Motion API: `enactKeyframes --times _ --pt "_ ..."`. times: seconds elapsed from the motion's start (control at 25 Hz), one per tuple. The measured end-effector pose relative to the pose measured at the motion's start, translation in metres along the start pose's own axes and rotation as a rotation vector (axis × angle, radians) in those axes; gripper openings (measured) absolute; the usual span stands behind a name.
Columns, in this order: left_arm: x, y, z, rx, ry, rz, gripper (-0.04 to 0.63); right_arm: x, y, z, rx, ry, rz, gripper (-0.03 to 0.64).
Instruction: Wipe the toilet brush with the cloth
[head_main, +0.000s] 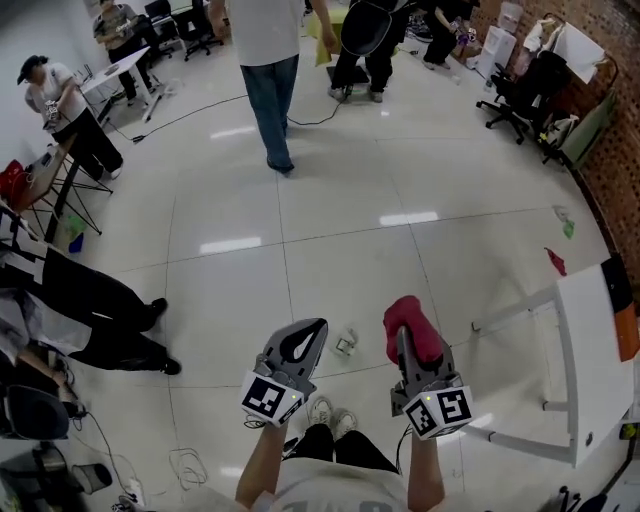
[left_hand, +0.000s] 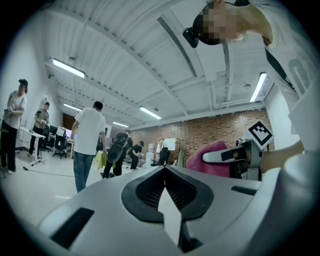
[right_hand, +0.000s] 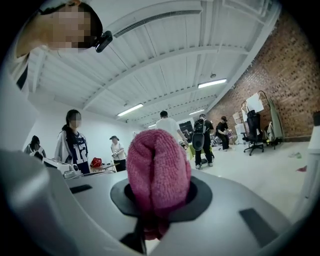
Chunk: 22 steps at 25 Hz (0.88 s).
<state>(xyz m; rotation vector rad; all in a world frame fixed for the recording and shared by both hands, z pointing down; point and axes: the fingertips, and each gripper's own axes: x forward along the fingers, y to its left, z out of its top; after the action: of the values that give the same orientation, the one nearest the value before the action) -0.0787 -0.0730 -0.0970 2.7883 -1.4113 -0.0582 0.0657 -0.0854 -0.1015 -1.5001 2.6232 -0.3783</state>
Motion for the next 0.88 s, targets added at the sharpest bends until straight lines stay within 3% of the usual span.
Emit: enactKeyframes --times 0.16,0.4,0.56,0.72,0.88 --pt "0.002 0.007 -0.036 0.015 -0.012 0.036 0.002 0.009 -0.011 -0.037 -0.020 0.021 0.029 0.069" --pt "0.019 0.014 -0.145 -0.010 -0.044 0.067 0.002 0.014 -0.052 -0.126 -0.045 0.007 0.044 0.069" --pt "0.023 0.033 -0.262 -0.003 -0.055 0.062 0.002 0.028 -0.086 -0.232 -0.060 -0.012 0.035 0.069" --pt "0.020 0.061 -0.397 -0.050 -0.087 0.078 0.002 0.047 -0.127 -0.359 -0.059 -0.052 0.031 0.069" --pt "0.022 0.074 -0.541 0.000 -0.079 0.043 0.002 0.062 -0.172 -0.498 -0.063 -0.059 0.028 0.069"
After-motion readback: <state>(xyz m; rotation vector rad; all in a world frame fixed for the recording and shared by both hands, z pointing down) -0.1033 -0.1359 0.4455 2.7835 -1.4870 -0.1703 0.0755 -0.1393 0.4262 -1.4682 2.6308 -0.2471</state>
